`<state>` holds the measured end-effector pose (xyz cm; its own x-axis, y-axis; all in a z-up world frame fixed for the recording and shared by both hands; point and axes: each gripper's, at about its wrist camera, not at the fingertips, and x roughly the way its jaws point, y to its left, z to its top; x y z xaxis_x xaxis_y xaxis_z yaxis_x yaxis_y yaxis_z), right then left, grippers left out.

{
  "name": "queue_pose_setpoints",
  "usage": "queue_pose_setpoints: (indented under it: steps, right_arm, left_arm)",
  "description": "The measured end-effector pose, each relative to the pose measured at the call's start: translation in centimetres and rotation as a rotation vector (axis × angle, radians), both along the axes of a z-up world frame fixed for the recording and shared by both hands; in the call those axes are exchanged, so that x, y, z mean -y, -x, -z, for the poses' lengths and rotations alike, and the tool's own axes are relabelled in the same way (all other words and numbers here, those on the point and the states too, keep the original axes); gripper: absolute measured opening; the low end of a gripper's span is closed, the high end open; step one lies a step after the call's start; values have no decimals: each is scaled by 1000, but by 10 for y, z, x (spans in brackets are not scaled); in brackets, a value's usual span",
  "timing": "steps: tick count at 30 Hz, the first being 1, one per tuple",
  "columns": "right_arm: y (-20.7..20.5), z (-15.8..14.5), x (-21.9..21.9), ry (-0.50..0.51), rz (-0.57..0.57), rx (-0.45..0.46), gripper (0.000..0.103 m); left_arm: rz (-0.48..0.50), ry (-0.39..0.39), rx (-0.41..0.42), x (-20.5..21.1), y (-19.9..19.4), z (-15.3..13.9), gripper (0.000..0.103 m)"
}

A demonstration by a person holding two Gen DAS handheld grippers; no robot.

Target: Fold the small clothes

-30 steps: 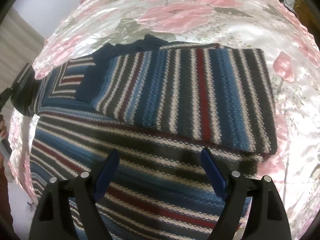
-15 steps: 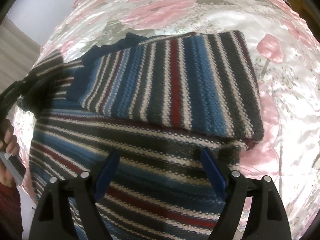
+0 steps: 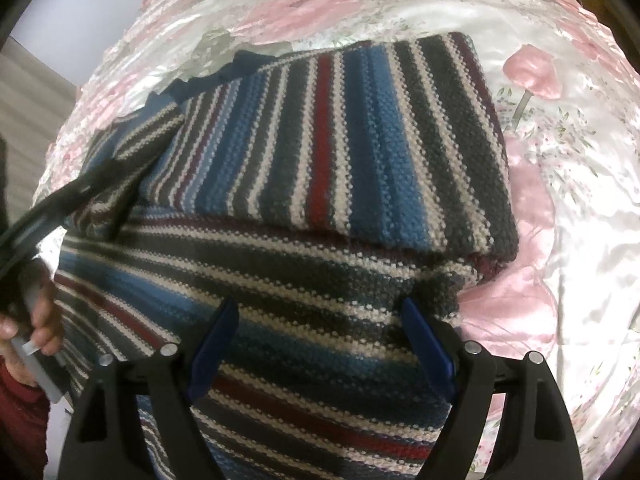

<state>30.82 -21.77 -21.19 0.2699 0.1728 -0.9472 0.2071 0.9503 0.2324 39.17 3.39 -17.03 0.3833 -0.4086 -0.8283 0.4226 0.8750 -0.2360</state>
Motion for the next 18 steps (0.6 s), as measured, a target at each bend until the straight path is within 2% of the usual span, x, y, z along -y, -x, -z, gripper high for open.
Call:
queue_pose_setpoints:
  steps: [2,4,6,8,11,14,18]
  right_arm:
    - [-1,-1,-1,3,3,-3,85]
    - [-3,-2,-2,4,12,-2,85]
    - [-8,-5,-6,-2,14,1,85]
    - [-13,-9,-13,4,1,0,85]
    - [-25,-16,-28,-9,-21,5,85]
    - [-44,-23,-47,-27,-39,8,85]
    - [-80,-28,-76,-37,-76,14,85]
  left_arm:
    - [2,14,20,-15,3,-14,71]
    - [-31,28,34,-41,-1,-27,72]
    - [-82,4,49,-66,-10,-34,72]
    - [-155,-73,70,-93,-26,-35,72]
    - [-248,-158,27,-127,-52,-21,72]
    - [-292,-293,-2,-143,-72,-3,69]
    - [-273,-316,-61,-155,-84,21,68]
